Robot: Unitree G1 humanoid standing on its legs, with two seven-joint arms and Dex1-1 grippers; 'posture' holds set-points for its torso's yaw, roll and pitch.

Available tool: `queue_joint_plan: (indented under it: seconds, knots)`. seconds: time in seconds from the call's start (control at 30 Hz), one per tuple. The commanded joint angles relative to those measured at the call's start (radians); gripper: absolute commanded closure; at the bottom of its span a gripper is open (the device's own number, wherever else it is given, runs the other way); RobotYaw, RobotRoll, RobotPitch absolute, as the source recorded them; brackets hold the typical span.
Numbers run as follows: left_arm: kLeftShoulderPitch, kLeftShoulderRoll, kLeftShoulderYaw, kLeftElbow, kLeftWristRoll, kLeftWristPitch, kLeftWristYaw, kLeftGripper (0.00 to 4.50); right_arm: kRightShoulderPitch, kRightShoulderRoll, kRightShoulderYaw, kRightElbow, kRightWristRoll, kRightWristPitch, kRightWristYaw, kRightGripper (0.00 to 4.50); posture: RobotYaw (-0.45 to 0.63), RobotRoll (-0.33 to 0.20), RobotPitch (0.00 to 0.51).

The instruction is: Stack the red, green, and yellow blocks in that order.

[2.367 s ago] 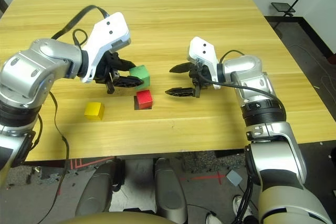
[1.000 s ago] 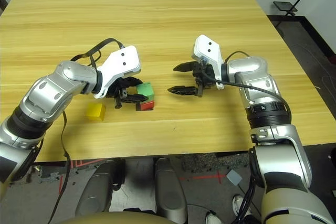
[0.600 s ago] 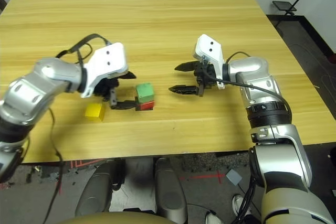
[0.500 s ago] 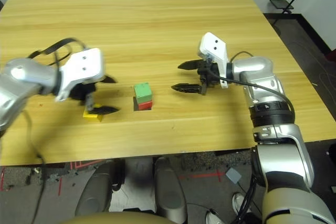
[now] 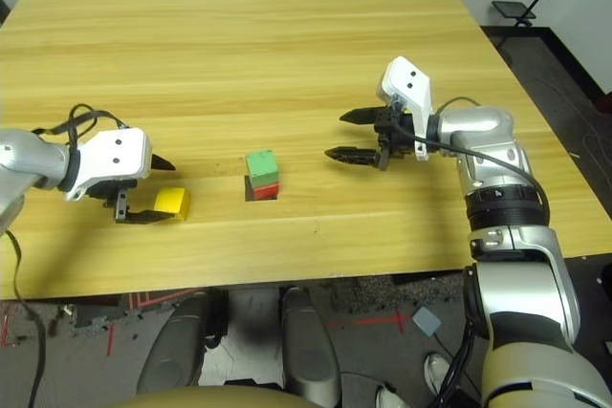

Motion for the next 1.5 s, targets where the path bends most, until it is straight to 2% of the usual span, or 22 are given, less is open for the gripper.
queue_joint_plan:
  seconds: [0.03, 0.13, 0.2, 0.3, 0.4, 0.5, 0.7, 0.83, 1.1, 1.5]
  knots:
    - [0.028, -0.005, -0.01, -0.024, 0.013, 0.028, -0.002, 1.02, 0.011, -0.015, -0.008, -0.014, -0.003, 0.01, -0.003, 0.0, 0.18, 0.014, 0.185]
    - [0.04, 0.003, -0.002, -0.053, 0.009, 0.085, 0.001, 2.06, 0.01, -0.013, -0.008, -0.015, -0.002, 0.012, -0.006, 0.0, 0.18, 0.015, 0.184]
    - [0.034, 0.004, 0.017, -0.084, -0.014, 0.166, 0.004, 2.51, 0.009, -0.01, -0.008, -0.016, -0.002, 0.014, -0.009, 0.0, 0.19, 0.017, 0.179]
    - [-0.024, 0.007, 0.049, -0.138, -0.067, 0.326, 0.002, 2.51, 0.007, -0.007, -0.007, -0.009, -0.003, 0.01, -0.011, 0.0, 0.21, 0.023, 0.174]
    - [-0.151, -0.007, 0.064, -0.19, -0.128, 0.513, 0.009, 2.51, 0.003, -0.002, -0.004, 0.004, -0.006, 0.001, -0.014, 0.0, 0.22, 0.032, 0.168]
    - [-0.245, -0.021, 0.058, -0.215, -0.166, 0.625, 0.024, 2.51, 0.006, 0.003, -0.003, 0.008, -0.007, -0.004, -0.018, 0.0, 0.22, 0.041, 0.161]
    - [-0.471, -0.147, 0.02, -0.228, -0.24, 0.843, 0.107, 2.51, 0.045, 0.018, -0.007, -0.028, 0.004, 0.005, -0.032, 0.0, 0.21, 0.05, 0.136]
    - [-0.532, -0.225, -0.019, -0.199, -0.255, 0.864, 0.163, 2.51, 0.07, 0.017, -0.013, -0.053, 0.007, 0.013, -0.039, 0.0, 0.2, 0.053, 0.129]
    - [-0.538, -0.314, -0.095, -0.135, -0.251, 0.812, 0.229, 2.51, 0.133, 0.002, -0.031, -0.13, 0.023, 0.051, -0.052, 0.0, 0.16, 0.062, 0.141]
    - [-0.559, -0.366, -0.182, -0.012, -0.2, 0.687, 0.249, 2.51, 0.197, -0.002, -0.044, -0.208, 0.044, 0.095, -0.078, 0.0, 0.14, 0.079, 0.154]
